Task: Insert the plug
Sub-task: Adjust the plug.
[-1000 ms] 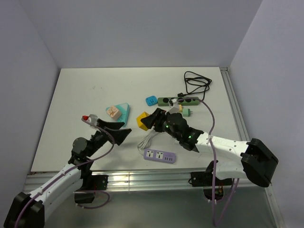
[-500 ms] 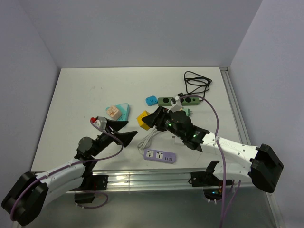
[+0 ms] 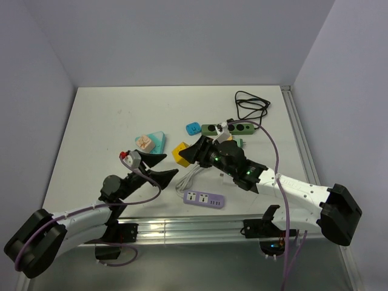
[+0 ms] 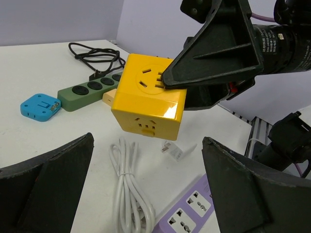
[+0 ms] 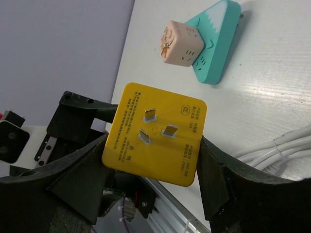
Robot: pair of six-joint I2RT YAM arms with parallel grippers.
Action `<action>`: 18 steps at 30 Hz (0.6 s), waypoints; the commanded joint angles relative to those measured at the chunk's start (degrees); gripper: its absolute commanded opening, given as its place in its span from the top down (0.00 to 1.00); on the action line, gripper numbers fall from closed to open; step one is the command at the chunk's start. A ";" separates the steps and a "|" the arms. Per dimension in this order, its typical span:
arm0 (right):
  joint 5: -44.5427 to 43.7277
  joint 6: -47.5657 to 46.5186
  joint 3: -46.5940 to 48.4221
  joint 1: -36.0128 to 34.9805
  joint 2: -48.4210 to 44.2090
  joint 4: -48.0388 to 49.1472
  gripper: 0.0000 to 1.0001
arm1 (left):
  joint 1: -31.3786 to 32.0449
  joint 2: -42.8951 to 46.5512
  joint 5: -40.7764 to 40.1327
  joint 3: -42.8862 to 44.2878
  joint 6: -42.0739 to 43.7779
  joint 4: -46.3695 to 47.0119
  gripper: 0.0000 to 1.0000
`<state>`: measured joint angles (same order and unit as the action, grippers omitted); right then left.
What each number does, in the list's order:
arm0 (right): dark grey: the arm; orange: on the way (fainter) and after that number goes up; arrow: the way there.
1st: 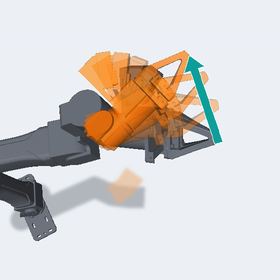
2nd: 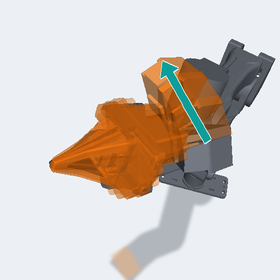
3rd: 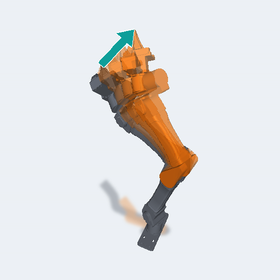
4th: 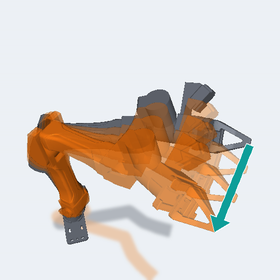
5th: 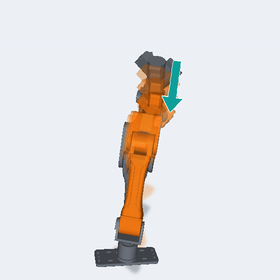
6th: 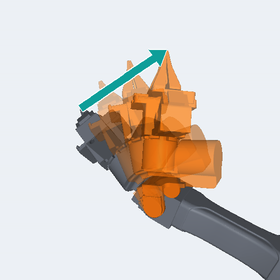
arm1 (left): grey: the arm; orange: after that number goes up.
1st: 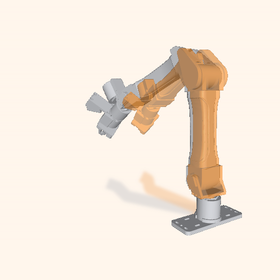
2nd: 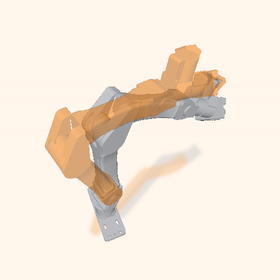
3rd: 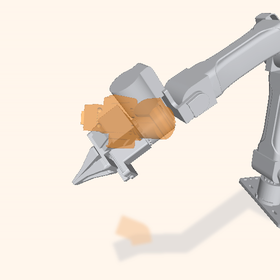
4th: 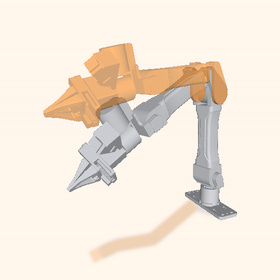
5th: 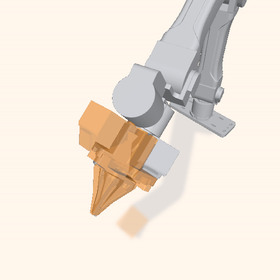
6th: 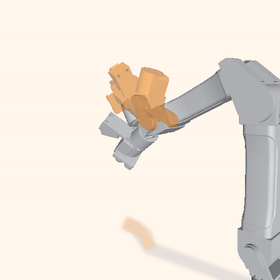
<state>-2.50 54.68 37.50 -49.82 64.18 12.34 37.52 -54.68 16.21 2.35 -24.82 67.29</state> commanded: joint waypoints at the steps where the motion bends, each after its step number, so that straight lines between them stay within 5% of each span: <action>1: 3.72 1.13 2.76 0.43 -0.29 4.53 0.87 | 0.63 -0.95 0.58 0.81 2.84 3.46 0.00; 18: 8.30 2.63 2.23 0.25 2.09 8.32 0.89 | 2.47 -11.50 1.29 5.73 4.08 9.36 0.03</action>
<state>4.93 56.77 37.50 -49.82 67.22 16.25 39.35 -65.17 16.62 5.80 -21.80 72.03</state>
